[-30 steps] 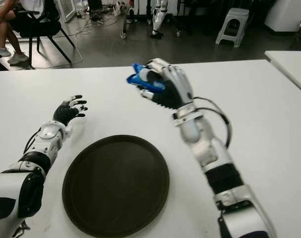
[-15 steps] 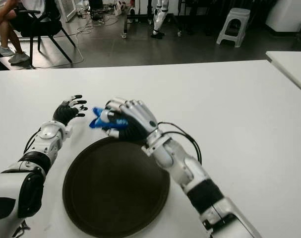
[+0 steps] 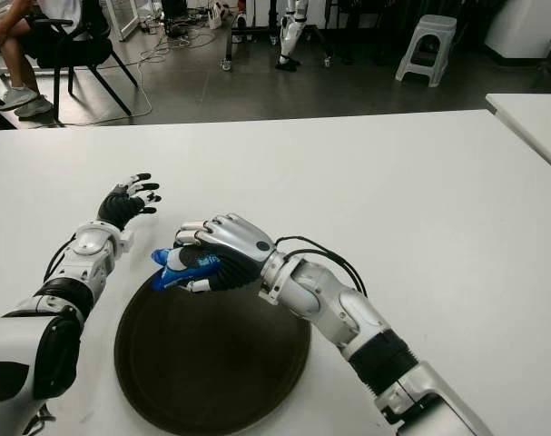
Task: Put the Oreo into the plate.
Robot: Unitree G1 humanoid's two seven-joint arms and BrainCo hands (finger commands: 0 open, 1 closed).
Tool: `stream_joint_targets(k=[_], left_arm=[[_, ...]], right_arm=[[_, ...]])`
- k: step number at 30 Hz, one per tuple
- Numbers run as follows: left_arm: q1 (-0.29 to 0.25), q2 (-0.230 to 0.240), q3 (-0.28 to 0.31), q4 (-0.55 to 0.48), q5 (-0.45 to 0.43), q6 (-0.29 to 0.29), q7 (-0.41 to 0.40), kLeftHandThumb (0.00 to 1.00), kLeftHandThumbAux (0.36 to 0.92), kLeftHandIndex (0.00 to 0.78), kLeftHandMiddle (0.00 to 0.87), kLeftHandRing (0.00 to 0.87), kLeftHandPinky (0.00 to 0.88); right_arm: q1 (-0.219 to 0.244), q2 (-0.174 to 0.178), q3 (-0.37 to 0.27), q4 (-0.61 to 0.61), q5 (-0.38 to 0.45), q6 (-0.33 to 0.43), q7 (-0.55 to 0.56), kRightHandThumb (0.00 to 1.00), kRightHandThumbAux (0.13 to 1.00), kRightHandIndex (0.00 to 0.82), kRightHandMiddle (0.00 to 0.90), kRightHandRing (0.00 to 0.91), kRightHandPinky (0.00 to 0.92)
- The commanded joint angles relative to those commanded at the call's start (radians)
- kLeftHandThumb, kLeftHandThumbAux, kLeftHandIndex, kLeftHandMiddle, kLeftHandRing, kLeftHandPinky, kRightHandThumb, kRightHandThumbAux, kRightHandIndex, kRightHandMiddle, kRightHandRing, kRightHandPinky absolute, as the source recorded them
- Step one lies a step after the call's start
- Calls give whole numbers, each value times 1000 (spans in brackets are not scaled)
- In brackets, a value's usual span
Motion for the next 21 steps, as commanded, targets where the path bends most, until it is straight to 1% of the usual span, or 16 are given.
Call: stream_joint_targets(k=[5, 8, 11, 13, 15, 17, 18, 19, 20, 21], left_arm=[[1, 0, -1, 0, -1, 1, 4, 0, 706, 179, 241, 276, 313], [1, 0, -1, 0, -2, 2, 7, 0, 714, 181, 242, 276, 310], [1, -1, 3, 0, -6, 3, 6, 0, 717, 182, 243, 276, 313], [1, -1, 5, 0, -8, 3, 6, 0, 711, 182, 245, 278, 325], [1, -2, 6, 0, -9, 3, 6, 0, 709, 182, 245, 278, 329], [1, -3, 7, -1, -11, 2, 6, 0, 699, 182, 247, 283, 334], [1, -3, 8, -1, -11, 1, 6, 0, 697, 182, 248, 283, 335], [1, -4, 8, -1, -11, 1, 6, 0, 695, 182, 248, 284, 335], [2, -4, 8, -1, -10, 1, 7, 0, 694, 182, 248, 284, 335], [2, -4, 8, -1, -9, -1, 9, 0, 692, 182, 248, 285, 336]], right_arm=[[-2, -12, -8, -27, 6, 15, 58, 853, 676, 407, 531, 778, 786], [-3, -24, -13, -52, 8, 33, 103, 853, 674, 412, 539, 751, 739], [-9, -41, -13, -77, 6, 55, 159, 853, 673, 414, 559, 732, 715], [-13, -51, -14, -92, 8, 66, 189, 847, 676, 406, 567, 700, 674], [-16, -60, -14, -97, 9, 67, 210, 845, 677, 403, 570, 689, 660], [-20, -70, -14, -99, 9, 66, 227, 836, 682, 391, 539, 623, 597], [-24, -75, -12, -93, 9, 65, 237, 835, 682, 389, 534, 614, 589], [-26, -78, -11, -90, 9, 64, 243, 829, 685, 386, 515, 561, 544], [-27, -80, -10, -88, 10, 63, 247, 828, 686, 384, 509, 543, 528], [-34, -77, -1, -55, -7, 54, 230, 825, 688, 383, 499, 516, 505]])
